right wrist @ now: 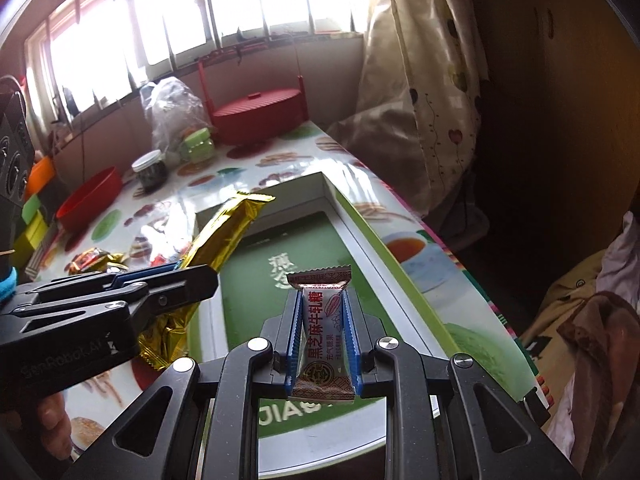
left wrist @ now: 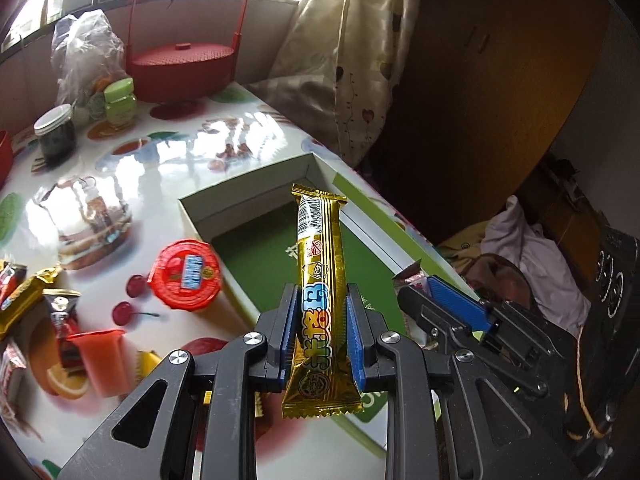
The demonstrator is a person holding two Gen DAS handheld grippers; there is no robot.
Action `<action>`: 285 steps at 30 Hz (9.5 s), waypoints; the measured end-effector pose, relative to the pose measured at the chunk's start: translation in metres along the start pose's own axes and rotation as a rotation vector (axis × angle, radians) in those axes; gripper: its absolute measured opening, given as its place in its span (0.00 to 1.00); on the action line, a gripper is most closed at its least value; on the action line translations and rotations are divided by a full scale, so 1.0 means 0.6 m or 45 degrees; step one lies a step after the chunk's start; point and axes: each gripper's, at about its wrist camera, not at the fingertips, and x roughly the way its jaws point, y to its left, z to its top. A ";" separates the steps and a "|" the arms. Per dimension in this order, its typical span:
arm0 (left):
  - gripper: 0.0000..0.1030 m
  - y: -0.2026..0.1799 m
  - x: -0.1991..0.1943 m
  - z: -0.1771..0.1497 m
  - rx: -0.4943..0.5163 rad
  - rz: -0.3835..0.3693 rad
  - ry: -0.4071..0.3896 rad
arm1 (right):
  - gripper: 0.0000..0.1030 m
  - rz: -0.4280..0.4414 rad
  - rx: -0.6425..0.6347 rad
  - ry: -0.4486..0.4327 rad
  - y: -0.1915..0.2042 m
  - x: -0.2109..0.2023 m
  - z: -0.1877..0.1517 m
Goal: Organize snacks
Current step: 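Carry both snacks over the green box and lower them inside, then open both tools to release the snacks into the green box, then move both tools back to the table and grasp the gold peanut-crisp packet with the right tool, then grasp the red-lidded jelly cup with the left tool while the right tool holds the packet, then carry the jelly cup and gold packet over the green box and lower them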
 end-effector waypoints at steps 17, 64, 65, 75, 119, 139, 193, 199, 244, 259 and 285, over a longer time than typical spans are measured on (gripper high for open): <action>0.23 -0.009 0.060 -0.003 0.012 0.043 0.087 | 0.19 -0.051 -0.009 0.080 -0.024 0.033 -0.023; 0.42 -0.006 0.014 -0.013 0.021 0.043 0.021 | 0.52 -0.089 -0.001 0.056 -0.017 0.010 -0.027; 0.42 -0.006 0.010 -0.013 0.025 0.046 0.015 | 0.53 -0.089 0.003 0.051 -0.016 0.007 -0.027; 0.42 -0.005 -0.038 -0.024 0.108 0.116 -0.084 | 0.55 -0.084 0.012 0.034 -0.001 -0.007 -0.026; 0.42 0.187 -0.106 -0.103 -0.136 0.335 -0.120 | 0.56 0.263 -0.391 0.032 0.181 0.008 -0.033; 0.42 0.239 -0.109 -0.113 -0.225 0.315 -0.115 | 0.56 0.279 -0.677 0.249 0.244 0.092 -0.034; 0.39 0.213 -0.022 -0.060 -0.179 0.265 0.036 | 0.23 0.303 -0.418 0.272 0.215 0.058 -0.070; 0.34 0.214 -0.024 -0.061 -0.181 0.250 0.022 | 0.23 0.304 -0.412 0.272 0.214 0.059 -0.069; 0.34 0.127 -0.147 -0.087 -0.018 0.182 -0.217 | 0.22 0.187 -0.310 0.017 0.178 -0.043 -0.042; 0.34 0.071 -0.122 -0.049 0.084 0.087 -0.207 | 0.22 0.108 -0.225 -0.023 0.119 -0.053 -0.021; 0.34 -0.001 -0.007 -0.005 0.154 -0.059 -0.050 | 0.22 -0.064 -0.078 0.037 -0.014 -0.011 -0.011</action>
